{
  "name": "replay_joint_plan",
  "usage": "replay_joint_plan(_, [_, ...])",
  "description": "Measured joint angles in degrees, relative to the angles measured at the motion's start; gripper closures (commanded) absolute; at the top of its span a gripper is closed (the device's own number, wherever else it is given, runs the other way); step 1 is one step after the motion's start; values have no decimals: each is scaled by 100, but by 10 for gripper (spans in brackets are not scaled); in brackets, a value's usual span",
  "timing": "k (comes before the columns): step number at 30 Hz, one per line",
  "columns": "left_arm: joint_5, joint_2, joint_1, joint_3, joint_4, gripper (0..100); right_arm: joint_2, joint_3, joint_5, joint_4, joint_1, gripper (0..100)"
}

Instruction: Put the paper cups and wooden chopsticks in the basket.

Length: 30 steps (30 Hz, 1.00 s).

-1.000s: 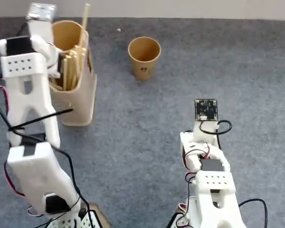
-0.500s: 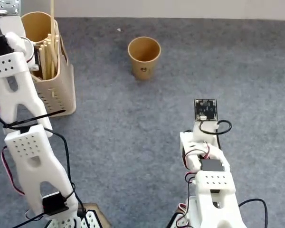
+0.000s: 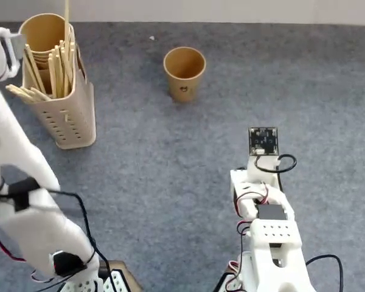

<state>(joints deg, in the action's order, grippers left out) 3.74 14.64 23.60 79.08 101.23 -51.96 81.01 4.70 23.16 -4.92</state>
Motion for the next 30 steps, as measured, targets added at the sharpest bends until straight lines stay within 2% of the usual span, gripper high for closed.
replay_joint_plan(5, [0,-791,-1925,-26,0,758,0,0,0,-35,0,786])
replay_joint_plan(8, [0,-536,-2998,-527,-237,759,0,35,0,-255,-97,786])
replay_joint_plan(10, [-53,-79,-3358,-1055,-615,759,0,167,88,-308,-149,786])
replay_joint_plan(15, [-695,1248,-3516,-1688,-1793,759,0,255,290,-316,-308,786])
replay_joint_plan(20, [-1213,2145,-3499,-1723,-2497,759,0,255,308,-316,-325,786])
replay_joint_plan(26, [-1574,2822,-3481,-1723,-2813,769,0,255,308,-316,-325,786])
replay_joint_plan(30, [-1705,3112,-3218,-1723,-2840,797,0,255,308,-316,-325,786])
